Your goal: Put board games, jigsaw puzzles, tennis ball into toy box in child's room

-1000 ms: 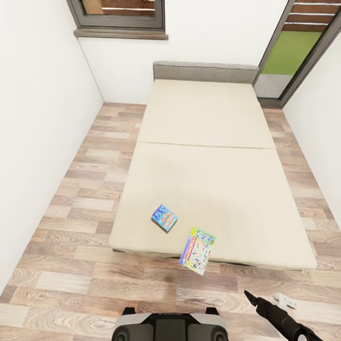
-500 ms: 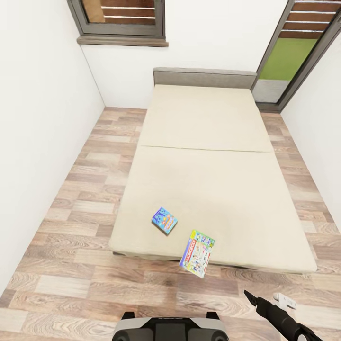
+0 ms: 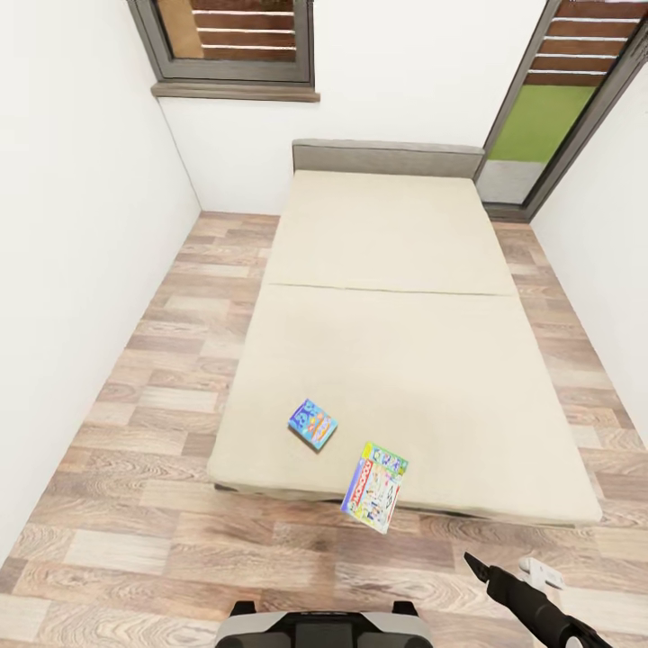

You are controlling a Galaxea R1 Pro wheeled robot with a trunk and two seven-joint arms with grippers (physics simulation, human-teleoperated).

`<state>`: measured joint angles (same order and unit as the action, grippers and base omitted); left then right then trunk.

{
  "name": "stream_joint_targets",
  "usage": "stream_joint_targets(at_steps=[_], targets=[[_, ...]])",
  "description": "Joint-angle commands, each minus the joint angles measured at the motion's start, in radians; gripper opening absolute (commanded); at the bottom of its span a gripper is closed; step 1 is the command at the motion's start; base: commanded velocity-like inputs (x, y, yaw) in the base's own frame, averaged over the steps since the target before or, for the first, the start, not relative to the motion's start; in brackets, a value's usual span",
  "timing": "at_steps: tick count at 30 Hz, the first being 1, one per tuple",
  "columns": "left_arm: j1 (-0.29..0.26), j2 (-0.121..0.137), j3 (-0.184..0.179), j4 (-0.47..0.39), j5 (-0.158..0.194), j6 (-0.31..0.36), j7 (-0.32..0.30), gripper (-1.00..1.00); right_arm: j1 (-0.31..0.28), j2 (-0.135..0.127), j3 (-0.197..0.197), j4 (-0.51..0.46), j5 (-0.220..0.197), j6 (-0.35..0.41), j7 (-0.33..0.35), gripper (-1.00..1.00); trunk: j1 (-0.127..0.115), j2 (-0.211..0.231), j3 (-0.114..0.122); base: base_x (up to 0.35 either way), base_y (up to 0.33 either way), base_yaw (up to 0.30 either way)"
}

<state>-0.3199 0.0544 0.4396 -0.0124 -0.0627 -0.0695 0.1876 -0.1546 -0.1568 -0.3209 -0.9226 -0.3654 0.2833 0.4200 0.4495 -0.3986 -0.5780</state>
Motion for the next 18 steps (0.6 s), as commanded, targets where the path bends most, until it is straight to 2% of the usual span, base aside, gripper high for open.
stream_joint_targets(at_steps=[1,7,12,15,18], targets=[[-0.001,0.000,0.007,0.002,-0.006,-0.004,0.003,1.00,0.000,0.000,-0.002,0.000,-0.010,0.009,0.000,1.00,0.001,-0.001,0.001,0.000,0.000,0.000],[-0.001,-0.007,0.016,0.001,0.003,0.000,0.005,1.00,0.000,0.003,0.003,0.003,-0.008,0.005,-0.057,1.00,0.001,-0.001,0.010,0.000,0.000,0.000],[-0.008,-0.005,0.011,-0.004,-0.004,0.009,0.000,1.00,0.000,0.004,0.004,0.008,-0.007,-0.009,-0.095,1.00,0.001,-0.001,0.018,0.000,0.000,0.000],[-0.012,-0.001,0.011,-0.030,-0.006,0.010,-0.002,1.00,0.000,0.003,0.004,0.027,-0.007,-0.015,-0.105,1.00,0.001,-0.001,0.023,0.000,0.000,0.000],[-0.017,0.003,0.012,-0.098,-0.002,0.037,-0.003,1.00,0.000,0.001,0.002,0.063,-0.006,-0.018,-0.113,1.00,0.001,-0.001,0.028,0.000,0.000,0.000]])
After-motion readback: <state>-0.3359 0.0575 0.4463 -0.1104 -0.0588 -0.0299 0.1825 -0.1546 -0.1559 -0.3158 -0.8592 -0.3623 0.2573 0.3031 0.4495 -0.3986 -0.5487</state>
